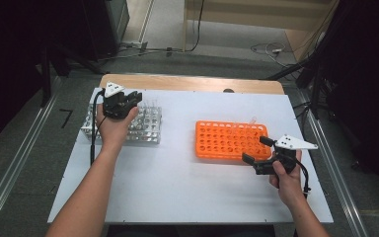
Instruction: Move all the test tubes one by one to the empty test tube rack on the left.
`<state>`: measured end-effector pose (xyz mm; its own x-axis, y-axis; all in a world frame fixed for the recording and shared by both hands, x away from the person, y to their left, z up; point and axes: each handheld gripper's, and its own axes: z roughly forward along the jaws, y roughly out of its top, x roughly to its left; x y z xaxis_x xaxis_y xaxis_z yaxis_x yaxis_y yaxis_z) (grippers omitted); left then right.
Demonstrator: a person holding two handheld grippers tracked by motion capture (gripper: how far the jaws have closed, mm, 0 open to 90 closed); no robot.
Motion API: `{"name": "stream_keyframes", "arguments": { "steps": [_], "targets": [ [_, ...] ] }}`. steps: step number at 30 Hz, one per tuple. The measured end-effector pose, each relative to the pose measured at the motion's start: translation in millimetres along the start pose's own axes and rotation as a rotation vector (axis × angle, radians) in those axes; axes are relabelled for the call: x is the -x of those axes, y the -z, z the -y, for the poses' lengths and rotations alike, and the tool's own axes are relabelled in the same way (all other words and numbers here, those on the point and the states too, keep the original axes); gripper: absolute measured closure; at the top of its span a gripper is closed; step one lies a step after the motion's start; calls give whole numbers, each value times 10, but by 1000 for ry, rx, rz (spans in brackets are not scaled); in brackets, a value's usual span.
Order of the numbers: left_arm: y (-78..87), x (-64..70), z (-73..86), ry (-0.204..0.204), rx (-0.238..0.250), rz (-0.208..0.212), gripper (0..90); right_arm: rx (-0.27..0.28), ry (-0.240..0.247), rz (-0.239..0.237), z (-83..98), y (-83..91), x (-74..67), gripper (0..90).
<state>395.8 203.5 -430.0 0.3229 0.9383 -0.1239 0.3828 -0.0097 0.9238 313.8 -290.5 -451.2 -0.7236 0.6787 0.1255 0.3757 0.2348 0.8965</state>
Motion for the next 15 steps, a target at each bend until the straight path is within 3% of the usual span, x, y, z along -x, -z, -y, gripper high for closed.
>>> {"name": "stream_keyframes", "arguments": {
  "steps": [9,15],
  "targets": [
    [-18,17,21,-17,-10,-6,767,-4,6,1,0,-6,-6,0],
    [-54,32,59,-29,-52,-14,765,-4,4,1,-1,-5,-6,0]
  ]
}}
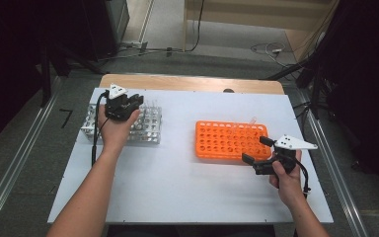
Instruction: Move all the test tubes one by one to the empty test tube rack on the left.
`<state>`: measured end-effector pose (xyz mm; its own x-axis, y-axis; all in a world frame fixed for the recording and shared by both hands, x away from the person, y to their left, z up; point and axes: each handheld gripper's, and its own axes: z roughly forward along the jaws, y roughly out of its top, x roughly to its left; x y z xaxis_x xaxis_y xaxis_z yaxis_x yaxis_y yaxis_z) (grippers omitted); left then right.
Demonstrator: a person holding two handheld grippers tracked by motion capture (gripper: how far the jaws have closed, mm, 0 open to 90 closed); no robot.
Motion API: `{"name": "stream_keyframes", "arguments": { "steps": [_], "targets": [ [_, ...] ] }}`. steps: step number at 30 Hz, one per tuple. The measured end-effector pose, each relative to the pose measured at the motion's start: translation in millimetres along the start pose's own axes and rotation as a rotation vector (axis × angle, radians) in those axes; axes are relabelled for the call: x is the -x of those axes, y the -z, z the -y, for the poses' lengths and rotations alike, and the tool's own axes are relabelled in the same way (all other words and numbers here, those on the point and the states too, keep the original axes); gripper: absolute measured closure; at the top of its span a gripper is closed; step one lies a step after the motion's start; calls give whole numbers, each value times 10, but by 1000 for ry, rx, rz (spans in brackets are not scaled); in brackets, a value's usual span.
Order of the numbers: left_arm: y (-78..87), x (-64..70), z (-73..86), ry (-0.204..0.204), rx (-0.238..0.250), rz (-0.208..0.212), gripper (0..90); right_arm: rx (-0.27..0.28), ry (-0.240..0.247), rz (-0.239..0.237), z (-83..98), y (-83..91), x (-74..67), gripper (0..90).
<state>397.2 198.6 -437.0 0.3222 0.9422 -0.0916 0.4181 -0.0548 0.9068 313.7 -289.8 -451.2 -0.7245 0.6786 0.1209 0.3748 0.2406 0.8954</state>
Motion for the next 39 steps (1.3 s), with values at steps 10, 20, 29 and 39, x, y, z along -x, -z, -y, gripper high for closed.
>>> {"name": "stream_keyframes", "arguments": {
  "steps": [10,20,29,39],
  "targets": [
    [-35,2,29,18,-54,-7,743,-7,0,7,4,-11,-1,0],
    [113,-51,31,120,-47,-19,437,-13,2,6,2,-28,1,0],
    [404,-17,113,123,8,77,149,-18,-1,5,-18,-56,8,0],
    [712,182,239,72,31,173,0,-33,1,5,-49,-123,-10,0]
  ]
}}
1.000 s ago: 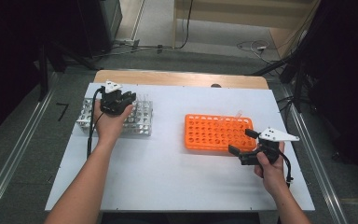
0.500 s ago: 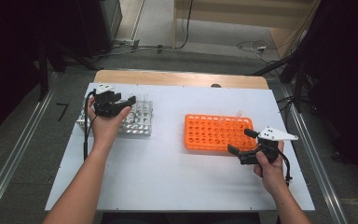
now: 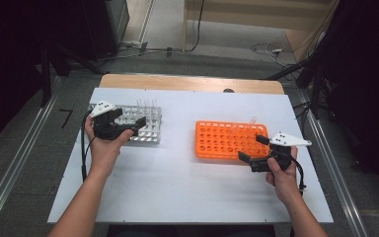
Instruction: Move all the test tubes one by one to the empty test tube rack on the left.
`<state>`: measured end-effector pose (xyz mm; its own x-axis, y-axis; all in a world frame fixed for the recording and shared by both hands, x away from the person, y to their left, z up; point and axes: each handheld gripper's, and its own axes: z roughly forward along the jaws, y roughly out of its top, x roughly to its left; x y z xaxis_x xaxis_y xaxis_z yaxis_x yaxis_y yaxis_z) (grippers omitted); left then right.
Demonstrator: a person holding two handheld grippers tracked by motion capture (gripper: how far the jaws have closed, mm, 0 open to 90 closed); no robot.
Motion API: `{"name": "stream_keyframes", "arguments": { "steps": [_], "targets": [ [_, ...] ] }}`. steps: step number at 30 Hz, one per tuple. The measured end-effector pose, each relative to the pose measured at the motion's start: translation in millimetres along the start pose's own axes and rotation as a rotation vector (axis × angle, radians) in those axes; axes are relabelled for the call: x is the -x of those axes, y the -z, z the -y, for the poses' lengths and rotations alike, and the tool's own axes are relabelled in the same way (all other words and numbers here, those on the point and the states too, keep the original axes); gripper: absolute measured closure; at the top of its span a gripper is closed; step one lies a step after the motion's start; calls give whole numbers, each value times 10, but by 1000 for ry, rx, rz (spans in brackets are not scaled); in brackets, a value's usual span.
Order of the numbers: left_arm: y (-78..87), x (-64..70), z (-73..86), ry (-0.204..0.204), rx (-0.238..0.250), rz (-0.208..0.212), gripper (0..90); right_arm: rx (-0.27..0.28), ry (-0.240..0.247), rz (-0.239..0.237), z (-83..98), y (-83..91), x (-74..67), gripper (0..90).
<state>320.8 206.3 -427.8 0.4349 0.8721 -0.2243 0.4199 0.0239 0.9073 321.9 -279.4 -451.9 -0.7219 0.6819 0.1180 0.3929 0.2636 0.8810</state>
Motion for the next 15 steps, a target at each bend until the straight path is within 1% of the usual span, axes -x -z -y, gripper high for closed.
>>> {"name": "stream_keyframes", "arguments": {
  "steps": [2,4,10,12,13,14,15],
  "targets": [
    [55,67,29,-7,14,21,0,0,-3,5,-13,-2,-3,0],
    [100,138,62,-23,19,43,0,-5,1,18,-26,-8,2,0],
    [206,351,193,-44,36,95,0,-10,-37,26,-57,-21,60,0],
    [226,416,236,-57,38,105,0,-8,-34,25,-82,-28,81,0],
    [231,446,256,-59,37,113,0,-10,-38,26,-94,-31,93,10],
    [230,475,271,-66,30,121,0,-5,-44,37,-102,-35,104,38],
    [234,502,283,-77,29,127,0,-2,-46,40,-108,-44,118,39]
  ]
}}
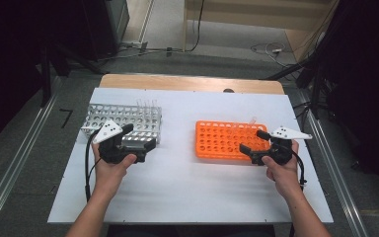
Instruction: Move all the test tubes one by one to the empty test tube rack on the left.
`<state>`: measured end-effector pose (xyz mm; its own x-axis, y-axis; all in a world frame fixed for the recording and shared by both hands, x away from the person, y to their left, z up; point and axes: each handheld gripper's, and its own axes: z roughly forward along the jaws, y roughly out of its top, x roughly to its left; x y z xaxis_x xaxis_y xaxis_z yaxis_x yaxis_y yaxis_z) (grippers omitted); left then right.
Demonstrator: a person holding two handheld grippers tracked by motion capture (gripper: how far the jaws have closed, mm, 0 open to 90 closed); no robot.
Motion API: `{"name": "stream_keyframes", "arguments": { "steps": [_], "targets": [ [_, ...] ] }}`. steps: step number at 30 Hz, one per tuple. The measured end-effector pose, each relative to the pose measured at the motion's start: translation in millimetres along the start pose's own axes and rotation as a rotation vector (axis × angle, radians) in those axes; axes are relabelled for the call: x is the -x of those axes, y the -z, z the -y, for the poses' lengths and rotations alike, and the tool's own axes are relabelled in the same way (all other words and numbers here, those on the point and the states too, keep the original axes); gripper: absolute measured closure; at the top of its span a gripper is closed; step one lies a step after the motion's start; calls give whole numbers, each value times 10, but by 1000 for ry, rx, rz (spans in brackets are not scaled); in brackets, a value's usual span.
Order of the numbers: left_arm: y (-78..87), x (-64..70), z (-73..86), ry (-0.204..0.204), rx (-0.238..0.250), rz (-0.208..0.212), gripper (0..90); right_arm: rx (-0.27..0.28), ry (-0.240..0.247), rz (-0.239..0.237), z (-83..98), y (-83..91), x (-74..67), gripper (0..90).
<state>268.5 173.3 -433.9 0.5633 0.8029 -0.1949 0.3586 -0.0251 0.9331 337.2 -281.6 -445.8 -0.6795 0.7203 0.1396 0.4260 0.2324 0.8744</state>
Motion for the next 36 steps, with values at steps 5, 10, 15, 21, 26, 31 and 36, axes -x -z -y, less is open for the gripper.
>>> {"name": "stream_keyframes", "arguments": {
  "steps": [5,10,15,21,26,31,36],
  "targets": [
    [-5,128,52,-15,7,42,0,-9,-24,49,-20,-52,65,170],
    [-35,195,90,-17,-8,64,0,-6,-56,106,-40,-88,163,375],
    [-53,211,106,-14,-16,71,0,-19,-53,177,-85,-117,267,489],
    [-54,215,118,-12,-17,73,0,-89,-83,212,-124,-217,382,564],
    [-67,212,128,-8,-19,76,0,-112,-85,182,-122,-320,411,597],
    [-68,219,127,-11,-23,70,0,-119,-99,199,-89,-397,442,641],
    [-78,221,133,-7,-23,71,0,-115,-86,205,-76,-437,447,670]
  ]
}}
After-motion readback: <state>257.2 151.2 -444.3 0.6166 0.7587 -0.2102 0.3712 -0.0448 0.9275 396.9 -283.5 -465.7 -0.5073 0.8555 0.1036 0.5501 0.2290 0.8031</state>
